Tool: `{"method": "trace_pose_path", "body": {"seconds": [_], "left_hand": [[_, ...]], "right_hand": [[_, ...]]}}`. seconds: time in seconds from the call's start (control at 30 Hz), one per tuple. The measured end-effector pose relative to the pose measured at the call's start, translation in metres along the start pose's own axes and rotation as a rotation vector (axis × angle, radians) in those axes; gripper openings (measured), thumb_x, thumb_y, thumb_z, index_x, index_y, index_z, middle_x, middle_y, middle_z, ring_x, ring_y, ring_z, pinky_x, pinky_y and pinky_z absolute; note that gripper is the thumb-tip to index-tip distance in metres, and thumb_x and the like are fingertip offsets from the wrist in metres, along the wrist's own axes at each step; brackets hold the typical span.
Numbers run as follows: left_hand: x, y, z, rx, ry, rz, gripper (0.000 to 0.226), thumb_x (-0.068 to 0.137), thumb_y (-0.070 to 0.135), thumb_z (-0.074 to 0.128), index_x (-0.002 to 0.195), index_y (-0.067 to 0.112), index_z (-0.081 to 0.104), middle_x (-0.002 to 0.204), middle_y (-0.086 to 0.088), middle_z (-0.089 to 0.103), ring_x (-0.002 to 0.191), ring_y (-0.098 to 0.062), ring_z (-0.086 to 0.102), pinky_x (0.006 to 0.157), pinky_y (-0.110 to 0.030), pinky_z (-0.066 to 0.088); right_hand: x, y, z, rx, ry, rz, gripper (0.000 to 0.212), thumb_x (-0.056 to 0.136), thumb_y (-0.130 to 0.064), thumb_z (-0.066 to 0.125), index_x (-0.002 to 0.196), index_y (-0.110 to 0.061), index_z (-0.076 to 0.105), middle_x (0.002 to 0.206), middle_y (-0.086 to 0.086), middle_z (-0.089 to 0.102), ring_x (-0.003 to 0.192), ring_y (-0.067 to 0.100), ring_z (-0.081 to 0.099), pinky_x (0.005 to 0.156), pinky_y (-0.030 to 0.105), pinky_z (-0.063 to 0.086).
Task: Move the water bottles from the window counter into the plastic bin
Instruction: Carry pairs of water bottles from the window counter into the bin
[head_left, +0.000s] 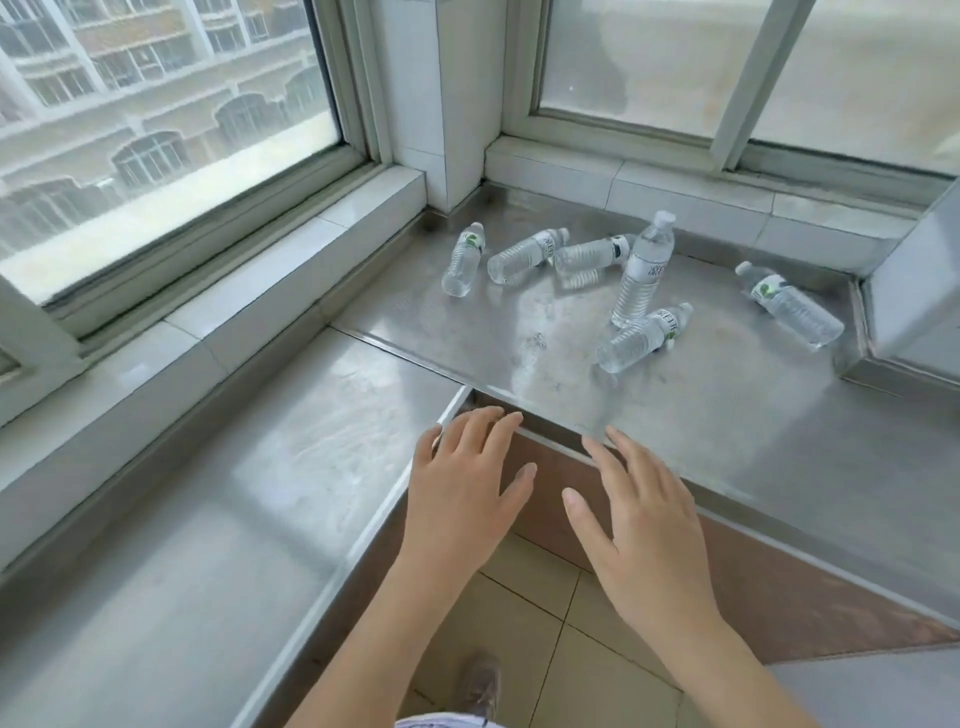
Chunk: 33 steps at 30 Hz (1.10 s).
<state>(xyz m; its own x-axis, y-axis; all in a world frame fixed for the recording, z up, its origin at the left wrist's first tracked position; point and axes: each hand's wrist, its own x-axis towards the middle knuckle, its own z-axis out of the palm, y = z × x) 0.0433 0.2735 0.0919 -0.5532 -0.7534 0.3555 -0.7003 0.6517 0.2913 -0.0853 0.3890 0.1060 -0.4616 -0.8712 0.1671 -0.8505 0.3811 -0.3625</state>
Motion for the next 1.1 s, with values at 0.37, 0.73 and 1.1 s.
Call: {"method": "trace_pose_path", "body": {"seconds": [0.37,0.73,1.1], "left_hand": [[0.169,0.023,0.097,-0.128,-0.225,0.095,0.062,0.085,0.056,0.063,0.139,0.027,0.055,0.14,0.009,0.056,0.129,-0.016,0.052,0.105,-0.038,0.036],[0.313,0.066,0.217,-0.656,-0.459,-0.185,0.09,0.075,0.042,0.084,0.15,0.03,0.035,0.145,0.011,0.05,0.131,-0.006,0.046,0.106,-0.033,0.039],[0.379,0.078,0.314,-1.068,-0.478,-0.422,0.065,0.07,0.013,0.089,0.121,0.041,0.059,0.116,0.032,0.066,0.111,0.013,0.058,0.086,-0.003,0.041]], "right_hand": [[0.141,0.086,0.019,0.024,0.057,0.155,0.057,0.091,-0.048,0.036,0.135,-0.016,0.052,0.142,0.008,0.049,0.129,0.027,0.045,0.105,0.044,0.034],[0.262,0.18,0.047,0.091,-0.12,0.226,0.058,0.089,-0.047,0.05,0.142,-0.022,0.044,0.15,0.006,0.041,0.136,0.024,0.037,0.109,0.04,0.029],[0.313,0.233,0.102,0.996,-0.131,0.973,0.067,0.073,-0.028,0.081,0.122,-0.049,0.04,0.123,-0.02,0.058,0.104,-0.011,0.056,0.09,0.032,0.047]]}}
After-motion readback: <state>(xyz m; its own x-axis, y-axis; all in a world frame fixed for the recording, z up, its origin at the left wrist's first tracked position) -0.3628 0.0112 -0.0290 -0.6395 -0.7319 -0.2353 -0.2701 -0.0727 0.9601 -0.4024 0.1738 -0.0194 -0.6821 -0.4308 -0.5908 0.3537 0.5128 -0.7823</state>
